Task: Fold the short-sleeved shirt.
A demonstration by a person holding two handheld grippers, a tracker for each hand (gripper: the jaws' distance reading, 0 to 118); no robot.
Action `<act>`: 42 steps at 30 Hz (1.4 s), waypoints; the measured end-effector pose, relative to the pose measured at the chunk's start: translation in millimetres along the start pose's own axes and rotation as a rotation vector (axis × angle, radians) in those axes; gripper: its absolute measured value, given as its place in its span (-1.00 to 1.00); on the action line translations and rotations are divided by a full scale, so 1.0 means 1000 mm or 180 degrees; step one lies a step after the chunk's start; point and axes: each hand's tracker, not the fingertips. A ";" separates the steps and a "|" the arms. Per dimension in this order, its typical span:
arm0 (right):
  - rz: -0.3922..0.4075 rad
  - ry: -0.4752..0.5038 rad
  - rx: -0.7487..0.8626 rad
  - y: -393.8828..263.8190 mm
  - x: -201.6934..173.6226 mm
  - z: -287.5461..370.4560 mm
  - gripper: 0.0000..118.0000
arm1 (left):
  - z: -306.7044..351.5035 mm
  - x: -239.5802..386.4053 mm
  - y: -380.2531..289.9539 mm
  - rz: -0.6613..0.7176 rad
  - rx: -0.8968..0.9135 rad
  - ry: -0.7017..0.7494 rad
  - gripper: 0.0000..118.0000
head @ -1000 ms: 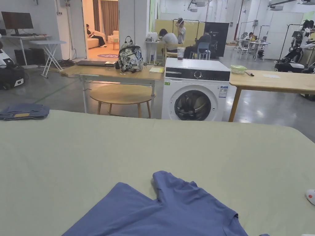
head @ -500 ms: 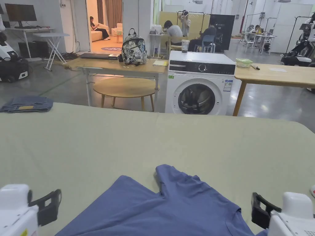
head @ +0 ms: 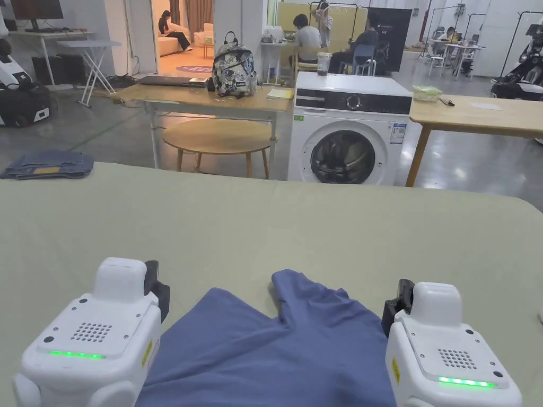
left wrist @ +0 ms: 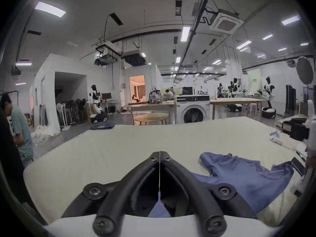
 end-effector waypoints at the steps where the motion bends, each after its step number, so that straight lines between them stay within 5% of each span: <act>1: 0.0007 -0.0009 0.0006 0.000 -0.002 0.000 -1.00 | -0.001 0.000 0.001 0.0021 -0.0008 -0.0025 -1.00; 10: 0.0022 0.0036 -0.0096 -0.006 -0.010 -0.005 -1.00 | -0.009 -0.008 -0.006 0.0074 -0.0565 -0.0157 -1.00; 18: 0.0108 0.0170 -0.0316 -0.019 -0.014 -0.017 -1.00 | -0.005 -0.078 -0.037 0.0278 -0.1343 0.0015 -0.99; 20: 0.0124 0.0199 -0.0387 -0.024 -0.015 -0.021 -1.00 | -0.010 -0.102 -0.046 0.0418 -0.1582 0.0064 -0.54; 22: 0.0122 0.0219 -0.0462 -0.028 -0.016 -0.025 -1.00 | -0.014 -0.126 -0.056 0.0650 -0.1811 0.0060 0.17; 24: 0.0113 0.0226 -0.0517 -0.033 -0.016 -0.029 -1.00 | -0.016 -0.144 -0.064 0.0887 -0.2011 0.0148 0.40; 33: 0.0114 0.0285 -0.0728 -0.044 -0.022 -0.039 -1.00 | -0.042 -0.173 -0.098 0.1293 -0.2532 0.0439 0.40; 42: 0.0153 0.0270 -0.0897 -0.057 -0.017 -0.043 -1.00 | -0.051 -0.158 -0.137 0.1048 -0.3138 0.0791 0.40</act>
